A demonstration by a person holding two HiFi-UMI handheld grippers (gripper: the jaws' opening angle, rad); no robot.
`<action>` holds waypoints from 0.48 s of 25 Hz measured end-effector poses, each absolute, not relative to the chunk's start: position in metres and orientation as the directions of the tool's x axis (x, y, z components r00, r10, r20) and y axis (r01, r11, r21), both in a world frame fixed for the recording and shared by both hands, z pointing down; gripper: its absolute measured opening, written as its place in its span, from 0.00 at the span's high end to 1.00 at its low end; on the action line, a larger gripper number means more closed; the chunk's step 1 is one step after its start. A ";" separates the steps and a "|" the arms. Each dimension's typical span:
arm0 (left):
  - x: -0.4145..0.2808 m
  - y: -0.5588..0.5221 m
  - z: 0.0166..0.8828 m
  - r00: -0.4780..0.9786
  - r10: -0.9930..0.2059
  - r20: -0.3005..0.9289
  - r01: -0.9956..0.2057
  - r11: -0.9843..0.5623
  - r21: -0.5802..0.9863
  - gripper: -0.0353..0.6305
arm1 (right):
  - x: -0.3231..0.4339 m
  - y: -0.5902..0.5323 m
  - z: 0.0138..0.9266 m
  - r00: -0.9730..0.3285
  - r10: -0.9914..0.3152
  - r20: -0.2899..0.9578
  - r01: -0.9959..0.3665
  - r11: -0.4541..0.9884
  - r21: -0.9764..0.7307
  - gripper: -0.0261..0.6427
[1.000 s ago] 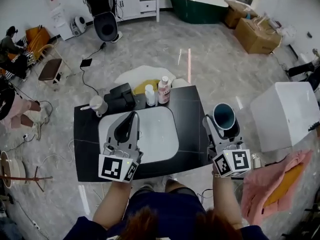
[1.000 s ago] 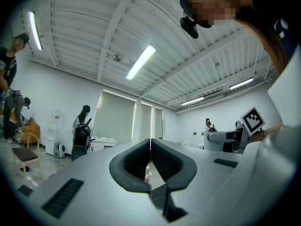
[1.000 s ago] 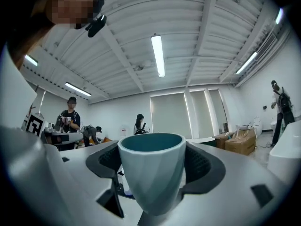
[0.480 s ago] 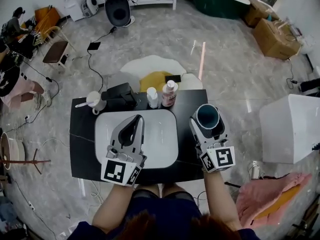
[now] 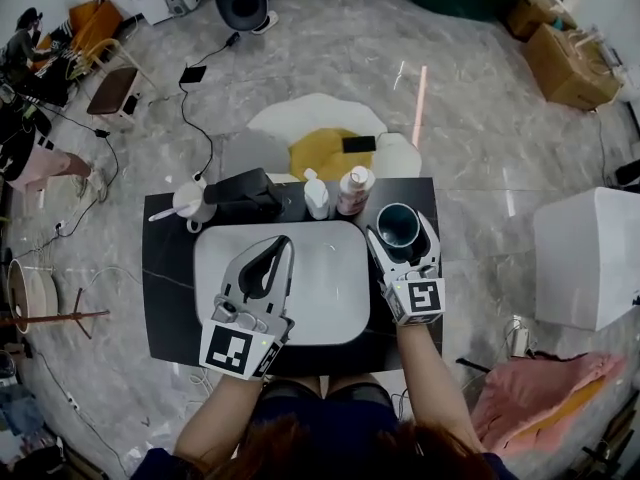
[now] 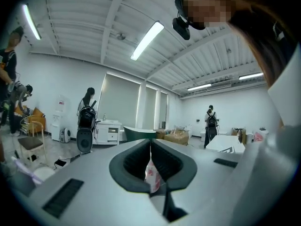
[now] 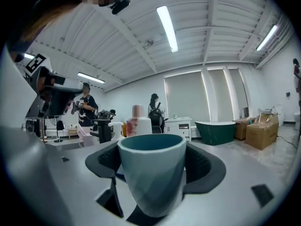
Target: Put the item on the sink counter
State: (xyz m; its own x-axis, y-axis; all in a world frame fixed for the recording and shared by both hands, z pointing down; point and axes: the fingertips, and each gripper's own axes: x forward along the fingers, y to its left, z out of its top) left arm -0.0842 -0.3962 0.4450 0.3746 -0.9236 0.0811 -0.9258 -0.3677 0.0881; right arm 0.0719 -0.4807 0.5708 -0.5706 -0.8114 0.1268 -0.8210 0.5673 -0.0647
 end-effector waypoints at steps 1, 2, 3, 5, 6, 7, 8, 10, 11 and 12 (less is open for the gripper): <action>-0.085 -0.398 0.446 0.376 -0.923 0.085 -0.925 -0.369 0.088 0.91 | 0.071 -0.484 0.575 -0.567 -0.814 0.128 -0.824 0.562 -0.077 0.35; -0.086 -0.400 0.448 0.377 -0.922 0.089 -0.925 -0.370 0.088 0.91 | 0.070 -0.486 0.577 -0.563 -0.817 0.125 -0.826 0.556 -0.089 0.35; -0.087 -0.401 0.449 0.379 -0.921 0.093 -0.924 -0.371 0.087 0.91 | 0.070 -0.488 0.579 -0.559 -0.820 0.121 -0.829 0.551 -0.097 0.35; -0.088 -0.404 0.450 0.383 -0.919 0.097 -0.923 -0.376 0.085 0.91 | 0.070 -0.491 0.584 -0.551 -0.826 0.120 -0.834 0.543 -0.099 0.35; -0.088 -0.404 0.450 0.387 -0.917 0.095 -0.921 -0.380 0.086 0.91 | 0.070 -0.492 0.588 -0.547 -0.828 0.125 -0.837 0.538 -0.100 0.35; -0.087 -0.404 0.450 0.394 -0.915 0.089 -0.918 -0.387 0.089 0.91 | 0.070 -0.492 0.592 -0.542 -0.830 0.133 -0.840 0.533 -0.102 0.35; -0.087 -0.404 0.449 0.403 -0.911 0.081 -0.914 -0.396 0.092 0.91 | 0.071 -0.492 0.595 -0.537 -0.832 0.141 -0.844 0.527 -0.101 0.35; -0.085 -0.403 0.447 0.421 -0.905 0.063 -0.905 -0.415 0.095 0.91 | 0.073 -0.490 0.600 -0.529 -0.834 0.156 -0.849 0.521 -0.092 0.35; -0.084 -0.404 0.446 0.428 -0.902 0.058 -0.902 -0.422 0.094 0.91 | 0.074 -0.488 0.601 -0.529 -0.834 0.156 -0.848 0.522 -0.088 0.35; -0.083 -0.404 0.446 0.432 -0.900 0.056 -0.900 -0.426 0.091 0.91 | 0.074 -0.486 0.601 -0.531 -0.833 0.155 -0.847 0.524 -0.084 0.35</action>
State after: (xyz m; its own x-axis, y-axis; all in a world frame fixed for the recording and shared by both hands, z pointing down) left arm -0.0831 -0.4042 0.4458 0.4319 -0.9002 0.0557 -0.9001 -0.4262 0.0906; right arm 0.0740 -0.4858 0.6006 -0.5308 -0.8332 0.1551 -0.8474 0.5243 -0.0838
